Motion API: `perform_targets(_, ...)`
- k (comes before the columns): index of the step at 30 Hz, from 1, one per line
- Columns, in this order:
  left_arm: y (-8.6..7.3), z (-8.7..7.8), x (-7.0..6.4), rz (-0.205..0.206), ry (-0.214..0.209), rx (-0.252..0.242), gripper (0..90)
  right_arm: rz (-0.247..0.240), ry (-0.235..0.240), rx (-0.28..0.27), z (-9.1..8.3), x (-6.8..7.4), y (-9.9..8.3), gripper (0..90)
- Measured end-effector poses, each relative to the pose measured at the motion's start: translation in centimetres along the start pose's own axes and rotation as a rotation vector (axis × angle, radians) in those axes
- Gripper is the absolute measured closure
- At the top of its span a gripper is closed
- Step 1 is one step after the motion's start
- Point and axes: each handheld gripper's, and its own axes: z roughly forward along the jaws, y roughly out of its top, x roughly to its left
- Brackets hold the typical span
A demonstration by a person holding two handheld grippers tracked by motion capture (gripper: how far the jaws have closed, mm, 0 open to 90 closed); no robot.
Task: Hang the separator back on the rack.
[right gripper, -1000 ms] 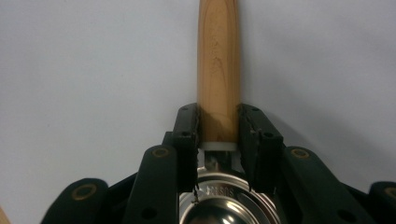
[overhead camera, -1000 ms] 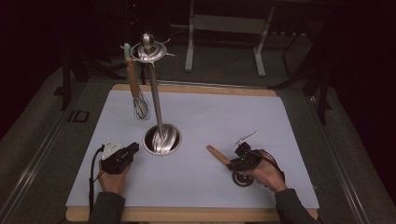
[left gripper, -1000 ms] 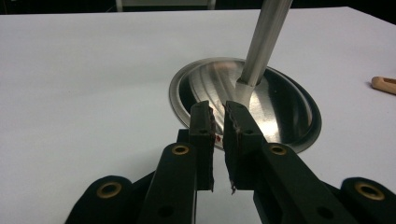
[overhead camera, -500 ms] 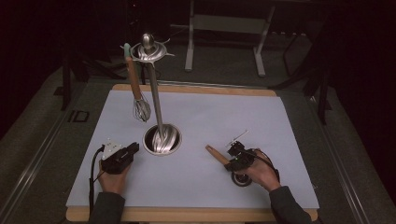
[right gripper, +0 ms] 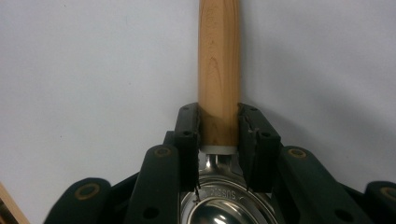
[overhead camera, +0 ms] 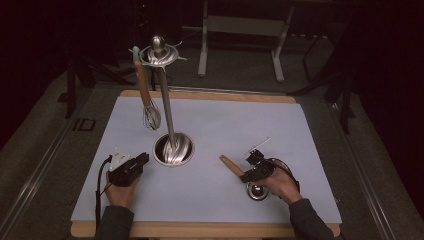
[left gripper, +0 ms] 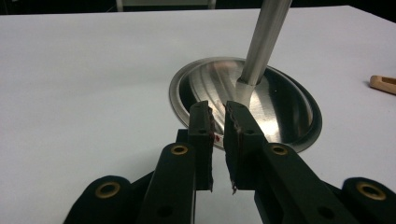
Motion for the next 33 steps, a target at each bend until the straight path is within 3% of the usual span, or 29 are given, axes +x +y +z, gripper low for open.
perform_targets(17,0.00,0.00,0.00,0.000,0.001,0.000,81.5,0.031,0.038,0.002,0.12,-0.31,0.28,64.4)
perform_targets(25,0.00,0.00,-0.01,0.000,0.000,0.000,81.5,0.041,0.028,0.023,0.22,-0.38,0.44,66.2)
perform_targets(33,0.00,0.00,-0.02,0.000,0.003,-0.001,80.6,0.065,0.095,0.011,0.27,-0.45,0.38,67.2)
